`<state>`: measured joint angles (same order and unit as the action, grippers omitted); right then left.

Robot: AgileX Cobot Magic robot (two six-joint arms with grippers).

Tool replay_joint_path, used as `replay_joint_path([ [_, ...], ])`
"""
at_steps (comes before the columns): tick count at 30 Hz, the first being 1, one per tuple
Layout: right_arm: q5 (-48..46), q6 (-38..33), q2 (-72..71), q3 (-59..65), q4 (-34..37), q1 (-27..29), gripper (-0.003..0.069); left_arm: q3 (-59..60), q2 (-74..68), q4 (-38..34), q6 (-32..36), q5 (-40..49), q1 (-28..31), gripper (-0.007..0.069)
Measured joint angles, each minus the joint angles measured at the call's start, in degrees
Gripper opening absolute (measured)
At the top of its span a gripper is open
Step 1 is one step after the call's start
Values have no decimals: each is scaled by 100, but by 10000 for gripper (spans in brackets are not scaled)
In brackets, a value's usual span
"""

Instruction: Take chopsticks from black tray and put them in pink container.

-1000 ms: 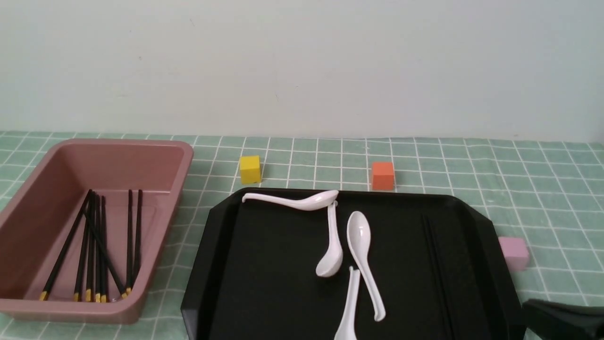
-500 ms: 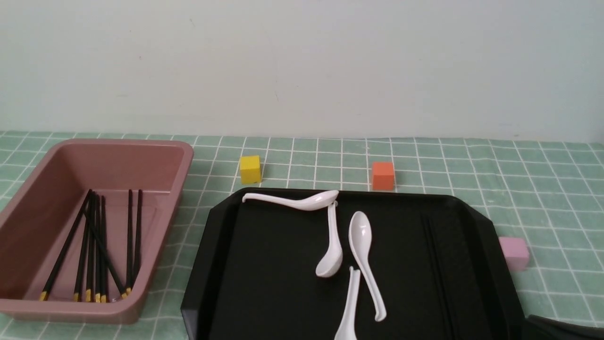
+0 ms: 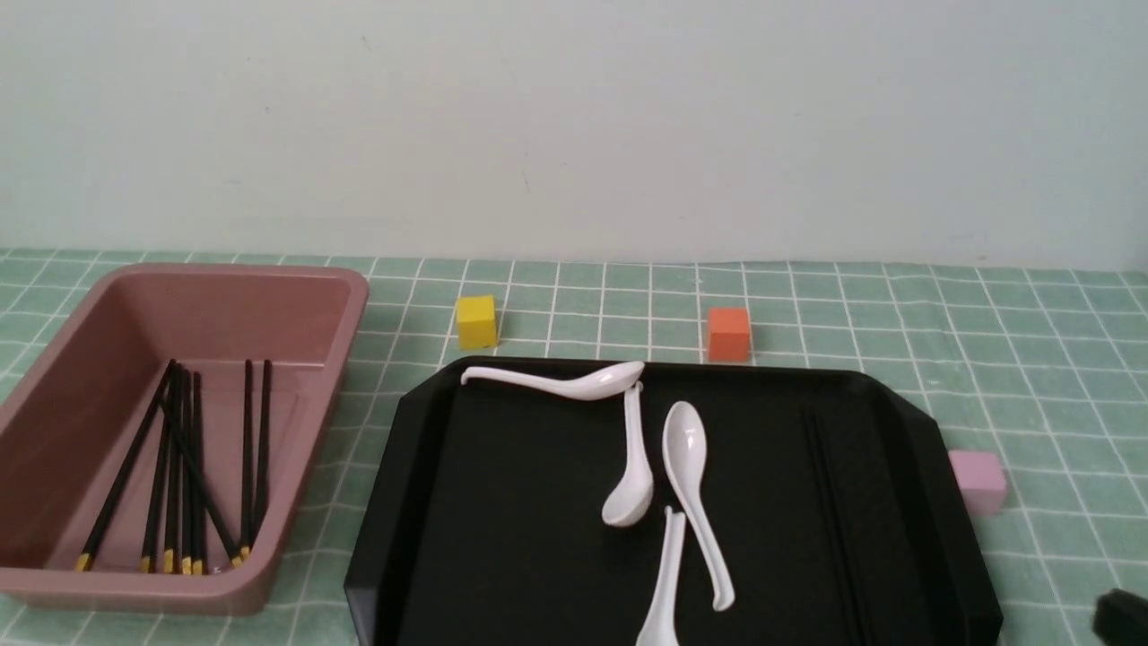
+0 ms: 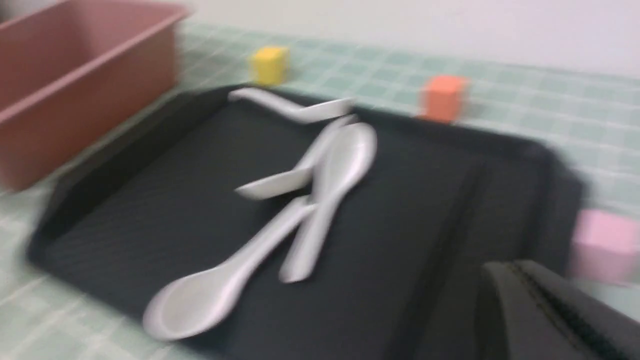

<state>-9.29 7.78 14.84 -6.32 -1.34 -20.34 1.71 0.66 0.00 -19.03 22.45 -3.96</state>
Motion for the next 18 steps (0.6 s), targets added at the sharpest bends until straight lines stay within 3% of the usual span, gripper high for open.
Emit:
replay_joint_path([
  [4,-423,-412,-833,278,134,987,15,0,0,0,0,0,0,229],
  [8,-581,-484,-1322,658,173,1560,19,0,0,0,0,0,0,229],
  [18,-1143,-498,-1543,744,193,1796,27,0,5,0,0,1,0,238],
])
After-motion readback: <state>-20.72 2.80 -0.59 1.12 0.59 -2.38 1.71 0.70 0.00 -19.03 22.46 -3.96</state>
